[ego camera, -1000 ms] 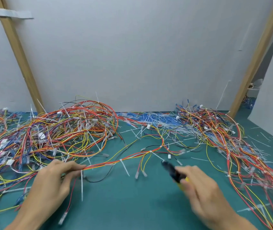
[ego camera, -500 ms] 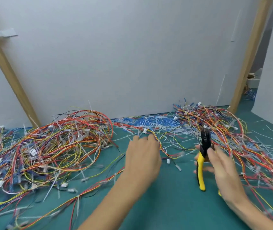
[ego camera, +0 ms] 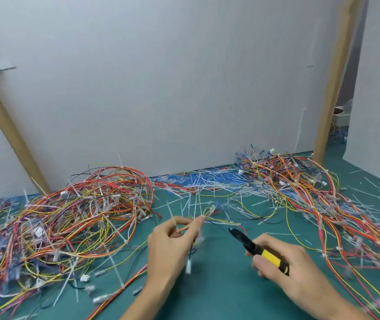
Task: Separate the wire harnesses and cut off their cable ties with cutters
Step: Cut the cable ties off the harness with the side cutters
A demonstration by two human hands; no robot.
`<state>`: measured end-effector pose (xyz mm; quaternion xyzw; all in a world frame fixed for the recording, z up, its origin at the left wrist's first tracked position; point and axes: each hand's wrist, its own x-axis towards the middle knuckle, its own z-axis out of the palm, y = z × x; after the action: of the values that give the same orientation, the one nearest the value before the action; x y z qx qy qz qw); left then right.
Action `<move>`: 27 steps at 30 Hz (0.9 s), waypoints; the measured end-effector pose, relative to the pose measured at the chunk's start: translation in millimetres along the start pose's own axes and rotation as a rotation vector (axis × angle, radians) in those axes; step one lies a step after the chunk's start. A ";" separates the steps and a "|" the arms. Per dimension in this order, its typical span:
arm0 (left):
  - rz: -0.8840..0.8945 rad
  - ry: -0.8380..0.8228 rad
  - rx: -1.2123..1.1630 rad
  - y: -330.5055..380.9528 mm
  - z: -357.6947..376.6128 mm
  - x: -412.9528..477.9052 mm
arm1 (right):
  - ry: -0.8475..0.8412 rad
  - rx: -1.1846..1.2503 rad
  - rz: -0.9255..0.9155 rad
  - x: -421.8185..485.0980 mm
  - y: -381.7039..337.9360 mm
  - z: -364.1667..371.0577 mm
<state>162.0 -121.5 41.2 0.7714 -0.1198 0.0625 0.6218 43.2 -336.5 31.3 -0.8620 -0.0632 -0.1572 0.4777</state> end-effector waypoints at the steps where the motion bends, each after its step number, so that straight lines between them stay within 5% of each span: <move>1: 0.005 -0.015 -0.022 -3.3 -8.1 -2.5 | 0.007 -0.039 -0.008 -0.2 -0.4 0.4; 7: 0.093 -0.197 0.050 -30.9 -32.0 -6.5 | 0.148 -0.439 -0.015 -3.1 -2.1 -1.5; 15: 0.450 -0.228 0.243 -33.9 -27.8 -9.7 | 0.217 -0.840 -0.050 8.0 1.3 -1.9; 27: 0.840 -0.047 0.555 -32.8 -23.0 -21.9 | 0.245 -0.895 -0.138 4.0 3.1 10.5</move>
<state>150.8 -90.2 9.9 0.7940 -0.4128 0.3196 0.3116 49.9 -329.5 25.0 -0.9522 0.0103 -0.3010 0.0511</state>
